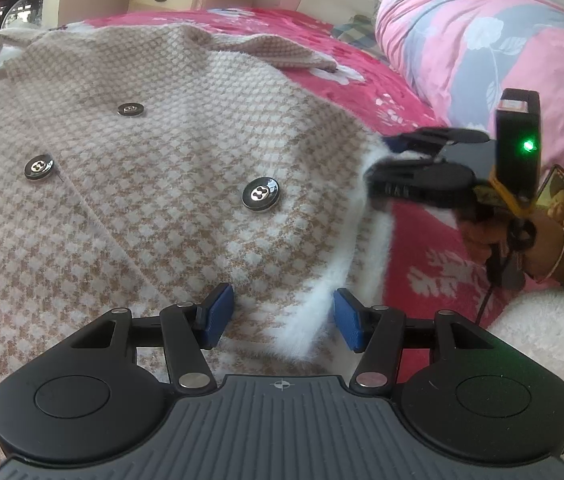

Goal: Fold clothes

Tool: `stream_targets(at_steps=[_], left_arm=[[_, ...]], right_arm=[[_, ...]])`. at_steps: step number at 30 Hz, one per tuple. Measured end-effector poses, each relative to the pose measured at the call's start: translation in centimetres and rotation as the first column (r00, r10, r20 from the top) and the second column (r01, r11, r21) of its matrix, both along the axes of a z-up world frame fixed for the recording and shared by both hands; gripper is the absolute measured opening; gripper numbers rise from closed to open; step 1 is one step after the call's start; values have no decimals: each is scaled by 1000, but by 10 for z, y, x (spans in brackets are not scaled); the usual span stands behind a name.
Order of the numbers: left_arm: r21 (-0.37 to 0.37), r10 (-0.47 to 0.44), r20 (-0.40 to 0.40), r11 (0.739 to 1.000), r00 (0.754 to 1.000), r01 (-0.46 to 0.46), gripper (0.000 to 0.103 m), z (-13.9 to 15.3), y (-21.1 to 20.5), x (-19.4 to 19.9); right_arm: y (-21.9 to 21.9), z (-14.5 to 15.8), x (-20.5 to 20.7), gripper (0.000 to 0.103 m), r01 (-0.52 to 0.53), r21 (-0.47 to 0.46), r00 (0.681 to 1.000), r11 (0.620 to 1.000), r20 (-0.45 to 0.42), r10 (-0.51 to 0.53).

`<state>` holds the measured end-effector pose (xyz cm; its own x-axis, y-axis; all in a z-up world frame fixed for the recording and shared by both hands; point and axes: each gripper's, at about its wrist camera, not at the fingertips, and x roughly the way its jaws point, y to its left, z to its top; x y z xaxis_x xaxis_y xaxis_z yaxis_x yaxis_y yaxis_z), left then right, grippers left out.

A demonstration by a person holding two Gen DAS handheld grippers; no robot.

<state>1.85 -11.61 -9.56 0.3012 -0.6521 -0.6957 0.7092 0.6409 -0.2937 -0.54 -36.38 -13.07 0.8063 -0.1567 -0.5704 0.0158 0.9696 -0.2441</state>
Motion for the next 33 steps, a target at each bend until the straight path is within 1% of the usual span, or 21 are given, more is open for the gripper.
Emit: stream_targets(at_steps=[1,2,4,6,8,10,14,15,17,18,19,20,21,22,23,25,26,28,30,31,33], left_arm=[[-3,-3,3,1000,1000,3,55,1,0,0],[-5,-6,6,1000,1000,6,55,1,0,-1],[0,-9,12,1000,1000,9,55,1,-1,-1],[2,-12,14,1000,1000,12,55,1,-2,-2],[-5,-15,10,1000,1000,15,55,3,-1,-3],[-16,-18,-2,1000,1000,18,55,4,-1,-3],[-25,-29,-5,999,1000,28,55,2,-2,-8],[-25,-31,-2,999,1000,31,55,2,-2,-8],[-32,-33,-4,999,999,33,56,1,1,-8],[-35,-31,-12,999,999,31,56,1,2,-8],[-39,-28,-22,999,999,27,56,1,3,-8],[-43,-26,-32,999,999,25,56,1,3,-7],[-47,-27,-41,999,999,25,56,2,4,-7],[-55,-29,-49,998,998,26,56,2,5,-7],[-65,-34,-56,997,998,30,56,2,6,-8],[-84,-41,-62,996,997,36,56,1,7,-11],[-94,-47,-63,995,997,41,56,1,8,-14],[-111,-56,-65,993,996,49,56,1,9,-19],[-138,-71,-76,989,995,60,56,3,11,-22],[-161,-77,-90,985,993,62,56,5,13,-21],[-212,-76,-120,976,990,49,56,10,18,-16]], right_arm=[[-7,1,-2,40,65,-25,998,998,8,-65],[-17,3,-7,42,121,-21,993,992,16,-121],[-31,4,-18,44,179,-10,984,984,14,-179],[-29,6,-25,43,185,-29,982,982,38,-184],[-24,13,-27,42,188,-45,979,981,95,-183],[-28,14,-27,43,222,-25,972,975,90,-219],[-62,-3,-26,51,314,96,949,945,-48,-310],[-71,-1,-28,52,336,153,942,929,-54,-332],[-80,8,-37,54,329,240,941,913,-10,-337],[-82,10,-40,65,326,255,942,910,-5,-336],[-87,7,-40,74,332,260,942,907,-40,-333],[-97,1,-40,75,337,297,941,893,-103,-321],[-106,-2,-42,75,343,353,939,870,-139,-314],[-113,-1,-46,75,349,409,937,843,-145,-317],[-118,3,-48,75,349,438,937,828,-157,-312],[-113,20,-49,76,334,396,942,856,-179,-285],[-107,28,-50,76,333,343,940,878,-189,-283],[-93,43,-51,76,357,177,924,917,-211,-319],[-84,61,-52,76,374,48,912,926,-201,-358],[-79,72,-53,76,367,19,917,930,-177,-358],[-67,95,-50,76,309,31,945,950,-117,-304]])
